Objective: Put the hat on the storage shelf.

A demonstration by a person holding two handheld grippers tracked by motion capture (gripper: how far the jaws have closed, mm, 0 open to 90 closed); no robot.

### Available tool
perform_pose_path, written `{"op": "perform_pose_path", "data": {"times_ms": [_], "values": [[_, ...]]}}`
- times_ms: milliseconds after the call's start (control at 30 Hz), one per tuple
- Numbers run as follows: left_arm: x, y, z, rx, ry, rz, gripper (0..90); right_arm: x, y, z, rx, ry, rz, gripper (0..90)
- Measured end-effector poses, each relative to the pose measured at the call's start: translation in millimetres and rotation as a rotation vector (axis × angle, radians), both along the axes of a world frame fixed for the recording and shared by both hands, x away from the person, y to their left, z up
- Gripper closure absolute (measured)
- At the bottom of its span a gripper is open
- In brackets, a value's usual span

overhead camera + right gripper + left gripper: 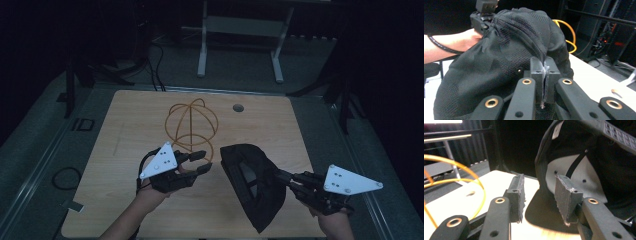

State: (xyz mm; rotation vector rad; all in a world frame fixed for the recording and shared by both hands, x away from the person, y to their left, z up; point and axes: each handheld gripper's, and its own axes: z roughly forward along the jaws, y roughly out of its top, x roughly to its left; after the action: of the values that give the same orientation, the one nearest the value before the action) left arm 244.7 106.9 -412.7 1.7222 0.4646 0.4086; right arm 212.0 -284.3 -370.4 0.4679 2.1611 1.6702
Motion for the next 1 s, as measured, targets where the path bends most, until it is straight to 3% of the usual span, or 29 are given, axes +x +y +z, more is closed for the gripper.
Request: {"op": "perform_pose_path", "data": {"times_ms": [200,533,667,800,833,967,1000], "values": [[-3.2,17.2,-9.6,0.047,-0.008,0.062,59.3,7.4,-9.5,8.5,0.017,-0.017,-0.067,88.4],[-5.6,50.3,-26.9,0.045,0.030,0.154,55.2,28.7,-13.7,27.5,0.051,-0.049,-0.180,88.4],[-8.9,60.7,-34.1,0.025,0.050,0.189,51.5,40.4,-8.2,37.0,0.049,-0.067,-0.205,88.4],[-12.6,65.3,-39.9,0.037,0.053,0.204,45.1,50.4,-0.9,44.2,0.032,-0.079,-0.221,88.4],[-13.7,66.4,-42.1,0.041,0.052,0.217,39.4,58.1,4.7,49.1,0.021,-0.084,-0.224,88.4],[-14.2,73.8,-52.7,0.033,0.092,0.253,26.5,73.5,16.5,58.5,0.017,-0.094,-0.244,88.4],[-14.2,78.7,-58.5,0.016,0.121,0.272,25.1,77.6,19.5,60.8,0.020,-0.094,-0.244,88.4]]}}
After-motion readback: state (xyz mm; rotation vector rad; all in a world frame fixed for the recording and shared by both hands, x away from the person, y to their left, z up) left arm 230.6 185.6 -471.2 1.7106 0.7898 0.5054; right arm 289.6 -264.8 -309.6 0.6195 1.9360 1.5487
